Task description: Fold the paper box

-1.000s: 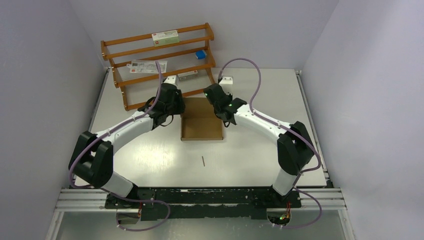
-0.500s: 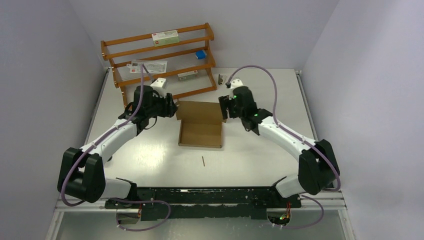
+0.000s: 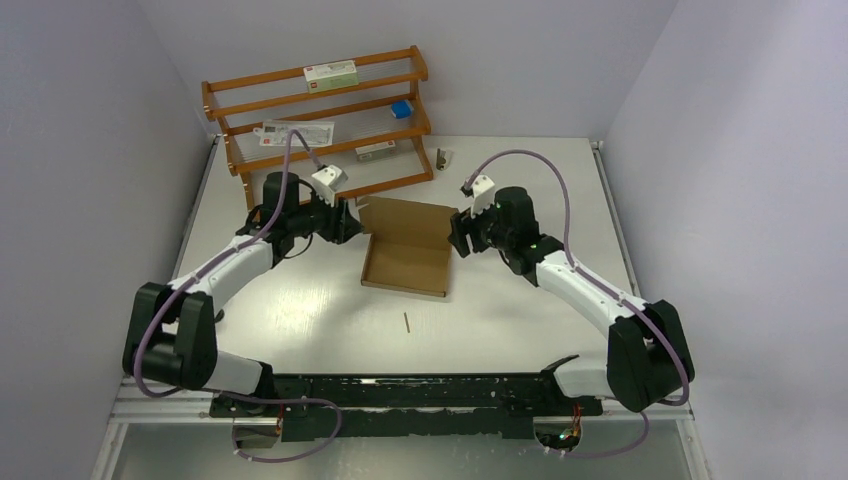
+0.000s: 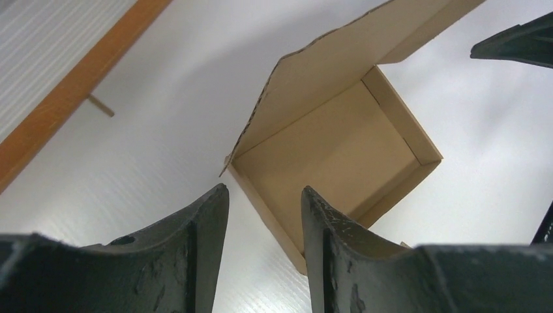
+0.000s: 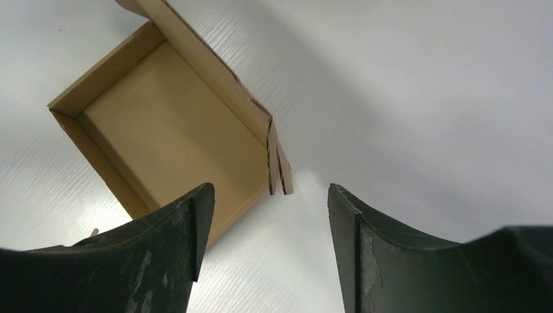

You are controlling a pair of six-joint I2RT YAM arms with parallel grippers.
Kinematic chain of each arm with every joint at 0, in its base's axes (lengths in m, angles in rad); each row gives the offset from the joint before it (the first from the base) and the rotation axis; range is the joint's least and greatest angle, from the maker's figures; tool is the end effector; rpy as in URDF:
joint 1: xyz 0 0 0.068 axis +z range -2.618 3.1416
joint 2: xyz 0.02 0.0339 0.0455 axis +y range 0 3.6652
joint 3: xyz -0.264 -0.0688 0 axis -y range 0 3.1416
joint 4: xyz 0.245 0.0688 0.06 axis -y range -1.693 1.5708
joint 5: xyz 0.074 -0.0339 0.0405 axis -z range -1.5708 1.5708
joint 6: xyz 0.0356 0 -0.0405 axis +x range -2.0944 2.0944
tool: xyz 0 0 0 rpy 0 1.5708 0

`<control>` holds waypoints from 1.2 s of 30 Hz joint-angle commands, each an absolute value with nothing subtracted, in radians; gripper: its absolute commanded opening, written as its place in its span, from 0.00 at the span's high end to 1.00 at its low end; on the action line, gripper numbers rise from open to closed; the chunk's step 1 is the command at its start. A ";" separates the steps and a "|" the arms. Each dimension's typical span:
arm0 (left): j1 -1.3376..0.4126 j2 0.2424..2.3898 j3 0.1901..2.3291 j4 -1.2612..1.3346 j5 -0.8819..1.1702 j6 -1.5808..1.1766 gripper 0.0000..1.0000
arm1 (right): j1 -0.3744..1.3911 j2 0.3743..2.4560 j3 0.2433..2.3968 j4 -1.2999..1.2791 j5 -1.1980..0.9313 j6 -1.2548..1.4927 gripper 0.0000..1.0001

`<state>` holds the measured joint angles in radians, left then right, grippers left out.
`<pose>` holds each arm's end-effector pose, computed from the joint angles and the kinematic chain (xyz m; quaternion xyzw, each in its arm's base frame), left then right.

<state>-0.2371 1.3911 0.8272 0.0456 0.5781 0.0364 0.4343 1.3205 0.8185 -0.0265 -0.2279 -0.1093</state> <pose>0.2891 -0.0899 0.2416 0.2548 0.8016 -0.2935 0.4543 0.2616 0.1302 0.2492 -0.2858 0.8148 0.1773 0.4722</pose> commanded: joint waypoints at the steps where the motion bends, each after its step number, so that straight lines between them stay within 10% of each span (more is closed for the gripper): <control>1: -0.229 1.448 0.829 0.160 0.700 0.095 0.51 | 0.430 1.305 0.767 0.081 -0.218 -0.106 0.35; 21: -0.229 1.623 0.900 0.264 0.751 0.187 0.64 | 0.430 1.438 0.777 0.176 -0.308 -0.088 0.79; 36: -0.179 1.735 1.021 0.168 0.854 0.305 0.56 | 0.429 1.367 0.717 0.161 -0.255 -0.103 0.74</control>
